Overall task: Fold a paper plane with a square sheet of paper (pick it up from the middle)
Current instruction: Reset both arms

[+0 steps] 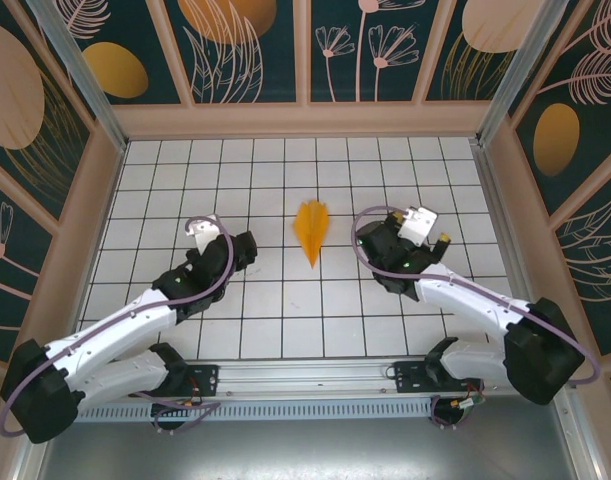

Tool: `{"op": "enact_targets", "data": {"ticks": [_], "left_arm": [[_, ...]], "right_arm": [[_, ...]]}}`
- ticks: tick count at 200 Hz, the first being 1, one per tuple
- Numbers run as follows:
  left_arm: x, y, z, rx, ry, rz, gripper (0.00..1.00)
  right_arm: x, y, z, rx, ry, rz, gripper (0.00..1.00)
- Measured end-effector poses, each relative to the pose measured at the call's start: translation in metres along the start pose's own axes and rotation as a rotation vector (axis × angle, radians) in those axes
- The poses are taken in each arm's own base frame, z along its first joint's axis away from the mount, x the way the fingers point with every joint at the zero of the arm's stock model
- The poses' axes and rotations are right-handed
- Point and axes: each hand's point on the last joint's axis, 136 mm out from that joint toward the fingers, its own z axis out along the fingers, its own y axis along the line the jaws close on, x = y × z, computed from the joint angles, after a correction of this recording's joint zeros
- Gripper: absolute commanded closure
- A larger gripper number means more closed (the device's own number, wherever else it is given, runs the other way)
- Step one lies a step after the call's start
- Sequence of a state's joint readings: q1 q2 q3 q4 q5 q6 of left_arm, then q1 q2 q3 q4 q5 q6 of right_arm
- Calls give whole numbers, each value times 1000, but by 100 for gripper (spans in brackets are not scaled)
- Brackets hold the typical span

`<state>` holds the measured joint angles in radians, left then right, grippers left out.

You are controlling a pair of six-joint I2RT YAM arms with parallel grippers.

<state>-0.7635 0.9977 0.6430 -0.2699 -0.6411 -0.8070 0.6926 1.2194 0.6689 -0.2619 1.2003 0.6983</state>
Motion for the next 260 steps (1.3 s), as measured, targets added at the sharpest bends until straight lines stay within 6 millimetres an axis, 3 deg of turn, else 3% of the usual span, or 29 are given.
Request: {"op": "enact_targets", "data": {"ticks": [24,55,106,154,216,237,260], "left_arm": [[-12,8,-5,-23,-53,-4,2],[-19,13,-7,-47,-89,-7,1],[-30,33,-3,-127,-130,7,1],[-53,76,8,-260,-189,-34,1],[-68,138,23,-400,-281,-127,1],[-76,154,27,-439,-348,-128,1],[-75,158,41,-465,-385,-44,1]], "right_arm": [[16,-20,19,72,15,-71,2],[45,-7,31,-177,113,-46,4],[15,-3,46,-356,9,5,3],[30,-23,69,-365,-35,7,3],[48,-2,93,-516,-81,-30,3],[63,3,97,-555,-48,-40,1],[52,0,104,-535,-67,-2,1]]}}
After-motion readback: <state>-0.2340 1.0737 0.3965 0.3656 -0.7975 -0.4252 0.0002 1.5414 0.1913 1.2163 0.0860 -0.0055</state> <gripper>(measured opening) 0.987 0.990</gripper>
